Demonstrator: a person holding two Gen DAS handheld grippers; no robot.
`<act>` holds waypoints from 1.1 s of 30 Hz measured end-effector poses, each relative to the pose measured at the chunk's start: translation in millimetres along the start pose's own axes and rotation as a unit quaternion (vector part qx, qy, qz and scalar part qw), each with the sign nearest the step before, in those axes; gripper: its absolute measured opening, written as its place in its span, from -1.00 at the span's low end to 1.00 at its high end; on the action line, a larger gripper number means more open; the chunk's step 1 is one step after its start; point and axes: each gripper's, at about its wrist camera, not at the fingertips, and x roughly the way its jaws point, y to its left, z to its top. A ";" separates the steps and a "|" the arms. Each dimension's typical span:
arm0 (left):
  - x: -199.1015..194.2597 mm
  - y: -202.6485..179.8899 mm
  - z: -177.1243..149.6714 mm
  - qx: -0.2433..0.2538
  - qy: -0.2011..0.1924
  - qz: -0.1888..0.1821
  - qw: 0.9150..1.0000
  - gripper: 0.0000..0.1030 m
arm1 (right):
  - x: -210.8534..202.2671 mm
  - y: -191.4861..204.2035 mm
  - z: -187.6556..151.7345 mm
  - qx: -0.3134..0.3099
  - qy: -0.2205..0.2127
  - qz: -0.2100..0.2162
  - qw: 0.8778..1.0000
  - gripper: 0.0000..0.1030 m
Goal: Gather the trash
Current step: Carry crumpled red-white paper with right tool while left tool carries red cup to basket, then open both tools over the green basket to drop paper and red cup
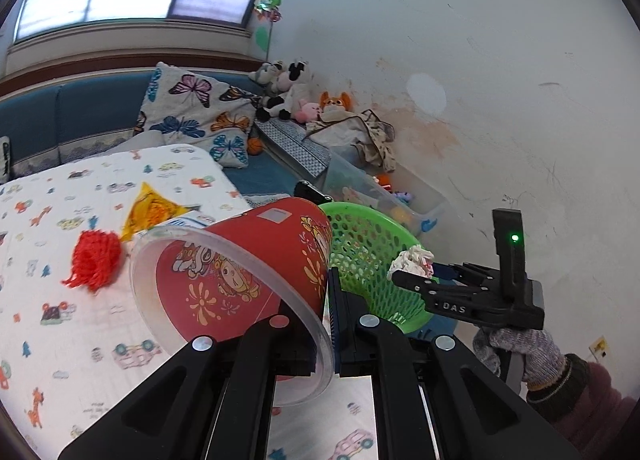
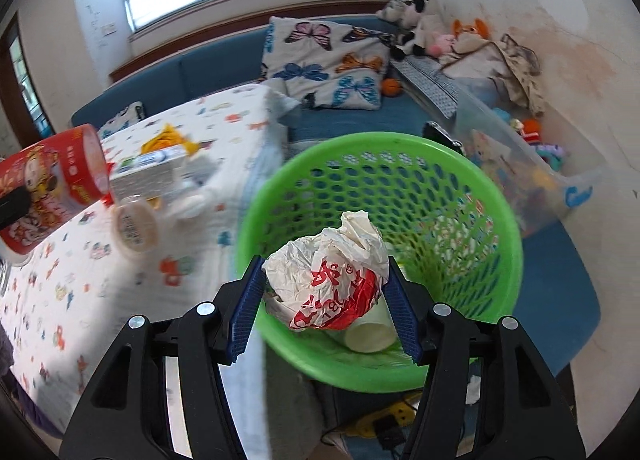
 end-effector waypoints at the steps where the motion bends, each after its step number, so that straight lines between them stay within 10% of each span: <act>1: 2.6 -2.5 0.9 0.001 0.002 -0.001 1.000 -0.89 | 2.4 -4.1 0.1 0.002 0.002 -0.003 1.000 0.17; 33: 181.1 -82.7 4.0 0.078 0.159 -0.012 0.984 -0.75 | -10.1 -68.6 -34.3 0.061 0.011 -0.011 0.998 0.40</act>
